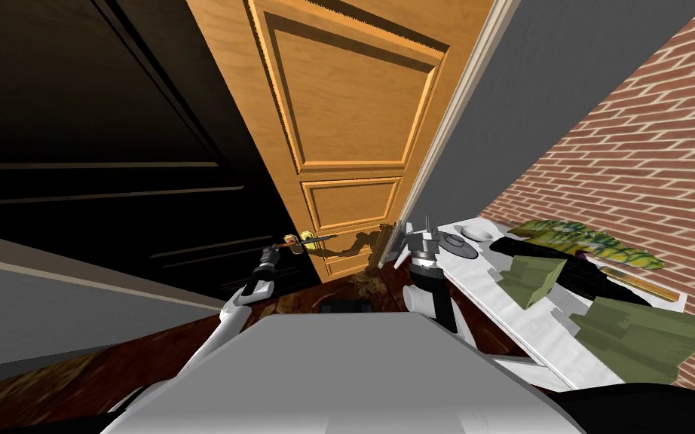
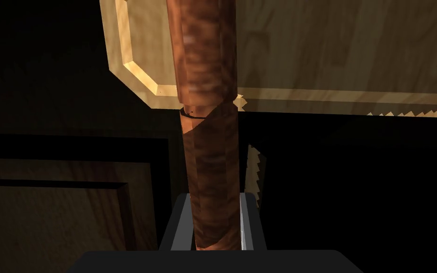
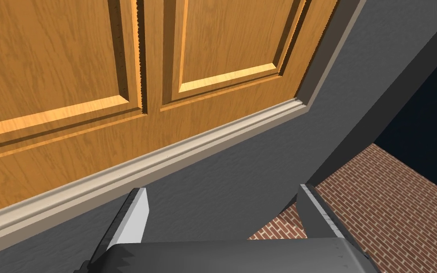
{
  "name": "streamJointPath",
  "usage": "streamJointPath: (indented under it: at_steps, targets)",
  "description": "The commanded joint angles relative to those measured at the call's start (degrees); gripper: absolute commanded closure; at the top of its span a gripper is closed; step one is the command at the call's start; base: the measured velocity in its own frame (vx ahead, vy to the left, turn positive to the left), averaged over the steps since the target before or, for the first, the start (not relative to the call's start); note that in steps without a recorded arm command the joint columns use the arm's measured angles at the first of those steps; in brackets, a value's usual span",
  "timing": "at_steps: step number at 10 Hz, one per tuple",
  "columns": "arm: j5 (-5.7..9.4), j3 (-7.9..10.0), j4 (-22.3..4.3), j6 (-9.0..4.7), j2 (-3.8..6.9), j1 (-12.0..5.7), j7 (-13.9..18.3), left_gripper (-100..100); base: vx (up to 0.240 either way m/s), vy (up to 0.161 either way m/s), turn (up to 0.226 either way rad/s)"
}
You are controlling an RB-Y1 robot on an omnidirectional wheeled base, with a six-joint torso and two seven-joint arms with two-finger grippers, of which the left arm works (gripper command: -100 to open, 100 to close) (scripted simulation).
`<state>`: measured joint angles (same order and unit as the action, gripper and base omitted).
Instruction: Pull the door open
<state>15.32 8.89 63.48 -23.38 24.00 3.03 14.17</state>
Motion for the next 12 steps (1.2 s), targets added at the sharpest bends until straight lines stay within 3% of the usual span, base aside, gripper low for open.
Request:
streamJointPath:
  at_steps: [1,4,5,7,12]
  targets:
    - [-0.04,-0.07,-0.08,0.08,-0.06,0.18,-0.04,100,-0.025,0.005,-0.017]
    - [-0.04,-0.07,-0.08,0.08,-0.06,0.18,-0.04,100,-0.009,0.0,-0.001]
    - [0.07,-0.62,0.16,-0.18,0.82,1.21,0.68,100,-0.131,0.03,-0.105]
    - [0.13,-1.43,0.68,-0.58,1.58,1.96,1.45,100,-0.193,0.022,-0.095]
    - [0.16,-5.62,3.39,-2.32,3.83,3.98,4.49,100,-0.198,0.044,-0.134]
